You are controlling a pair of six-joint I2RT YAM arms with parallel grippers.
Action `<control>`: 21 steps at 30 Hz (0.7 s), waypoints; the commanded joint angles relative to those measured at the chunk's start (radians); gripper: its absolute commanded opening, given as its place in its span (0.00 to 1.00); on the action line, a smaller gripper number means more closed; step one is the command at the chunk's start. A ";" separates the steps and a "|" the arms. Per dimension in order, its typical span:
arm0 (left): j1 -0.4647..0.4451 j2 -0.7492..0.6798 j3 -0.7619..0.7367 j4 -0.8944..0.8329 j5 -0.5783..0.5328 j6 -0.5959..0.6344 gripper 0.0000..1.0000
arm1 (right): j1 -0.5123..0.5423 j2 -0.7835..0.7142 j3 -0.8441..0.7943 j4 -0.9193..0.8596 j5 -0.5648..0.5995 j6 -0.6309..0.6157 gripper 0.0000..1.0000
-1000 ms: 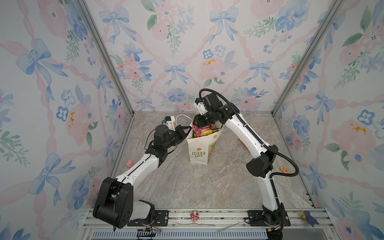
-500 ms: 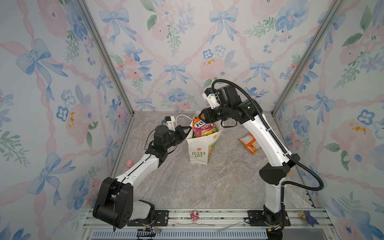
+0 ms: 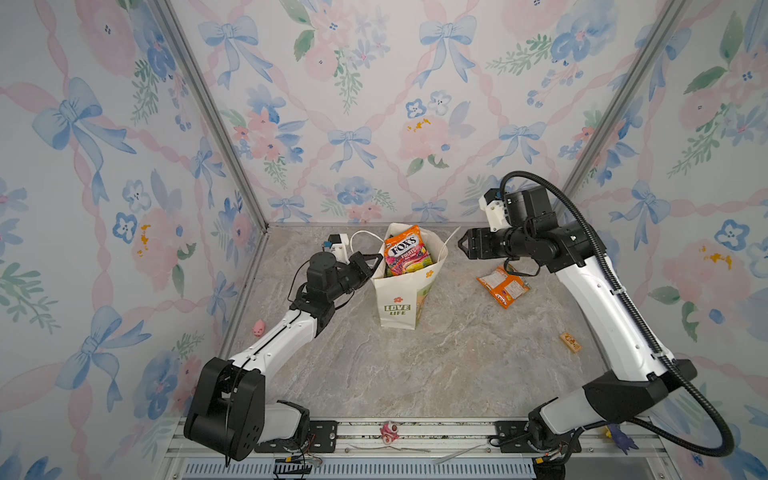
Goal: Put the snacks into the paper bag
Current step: 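Raise the right gripper and move it over the last orange packet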
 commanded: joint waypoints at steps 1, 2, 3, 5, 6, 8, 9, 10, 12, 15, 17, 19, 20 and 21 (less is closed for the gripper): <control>0.001 -0.021 -0.014 -0.004 0.018 0.001 0.00 | -0.114 -0.112 -0.164 0.126 -0.095 0.124 0.79; 0.002 -0.020 -0.013 -0.004 0.019 0.001 0.00 | -0.161 -0.141 -0.229 0.150 -0.117 0.146 0.81; 0.002 -0.020 -0.013 -0.005 0.020 0.001 0.00 | -0.206 -0.162 -0.280 0.168 -0.138 0.166 0.82; 0.003 -0.018 -0.013 -0.005 0.021 0.002 0.00 | -0.295 -0.205 -0.392 0.210 -0.191 0.210 0.84; 0.003 -0.018 -0.013 -0.005 0.021 0.001 0.00 | -0.338 -0.228 -0.449 0.236 -0.217 0.235 0.84; 0.004 -0.016 -0.015 -0.003 0.020 0.000 0.00 | -0.410 -0.272 -0.564 0.294 -0.245 0.283 0.86; 0.003 -0.016 -0.014 -0.005 0.019 0.000 0.00 | -0.441 -0.290 -0.610 0.325 -0.261 0.303 0.87; 0.003 -0.016 -0.014 -0.004 0.019 0.000 0.00 | -0.473 -0.304 -0.661 0.353 -0.277 0.325 0.88; 0.003 -0.016 -0.013 -0.005 0.021 0.000 0.00 | -0.524 -0.315 -0.731 0.380 -0.307 0.341 0.90; 0.003 -0.018 -0.016 -0.005 0.018 0.000 0.00 | -0.573 -0.310 -0.818 0.407 -0.343 0.344 0.91; 0.003 -0.019 -0.017 -0.005 0.019 -0.002 0.00 | -0.593 -0.298 -0.881 0.458 -0.382 0.379 0.92; 0.004 -0.019 -0.017 -0.004 0.018 -0.002 0.00 | -0.599 -0.279 -0.924 0.490 -0.385 0.387 0.92; 0.003 -0.019 -0.018 -0.003 0.018 -0.002 0.00 | -0.602 -0.262 -0.938 0.503 -0.391 0.385 0.92; 0.003 -0.020 -0.019 -0.004 0.018 -0.002 0.00 | -0.604 -0.246 -0.947 0.512 -0.397 0.386 0.92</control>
